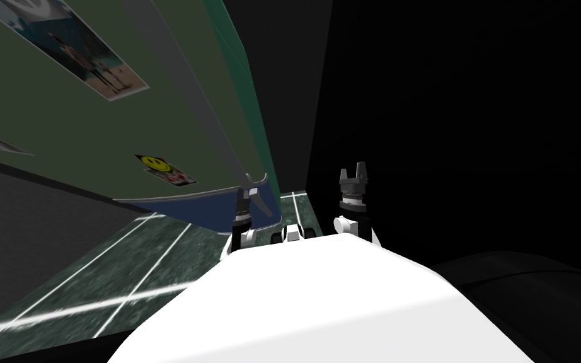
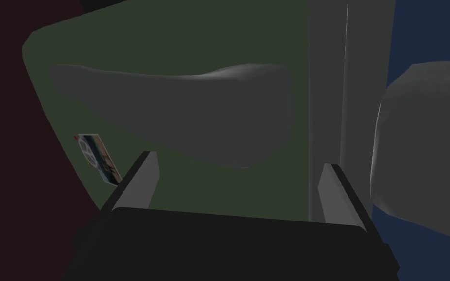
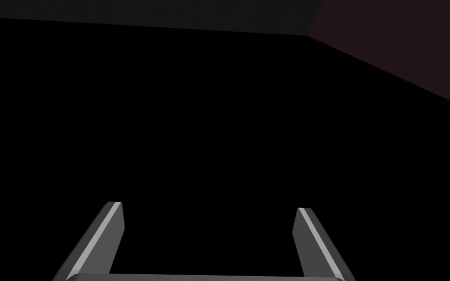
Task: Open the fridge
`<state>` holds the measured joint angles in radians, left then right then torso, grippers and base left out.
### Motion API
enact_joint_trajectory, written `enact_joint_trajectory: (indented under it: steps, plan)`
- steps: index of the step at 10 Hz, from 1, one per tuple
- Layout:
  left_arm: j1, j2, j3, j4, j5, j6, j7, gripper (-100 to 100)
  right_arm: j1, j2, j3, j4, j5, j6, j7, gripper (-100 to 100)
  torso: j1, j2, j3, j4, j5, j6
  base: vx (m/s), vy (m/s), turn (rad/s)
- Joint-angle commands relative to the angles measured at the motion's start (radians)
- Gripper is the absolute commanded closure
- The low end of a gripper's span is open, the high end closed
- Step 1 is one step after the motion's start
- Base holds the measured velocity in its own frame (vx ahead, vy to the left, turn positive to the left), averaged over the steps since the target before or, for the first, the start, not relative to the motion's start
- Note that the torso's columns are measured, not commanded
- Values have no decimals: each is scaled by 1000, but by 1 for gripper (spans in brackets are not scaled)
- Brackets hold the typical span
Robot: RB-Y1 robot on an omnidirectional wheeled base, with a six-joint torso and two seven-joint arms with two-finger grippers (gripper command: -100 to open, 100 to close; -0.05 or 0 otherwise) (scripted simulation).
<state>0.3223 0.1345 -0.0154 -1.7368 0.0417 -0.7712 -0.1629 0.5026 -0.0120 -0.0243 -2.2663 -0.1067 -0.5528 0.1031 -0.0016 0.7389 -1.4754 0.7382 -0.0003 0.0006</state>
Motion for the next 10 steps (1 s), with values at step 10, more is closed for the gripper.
enact_joint_trajectory:
  steps: [10]
  plan:
    - [-16, -129, -7, -86, 2, 121, -1, -100, 0, 0, 0, 0, 0, 0, 0, 0, 2, -2, -1, -1, 0, -1, 3, -4, -2]
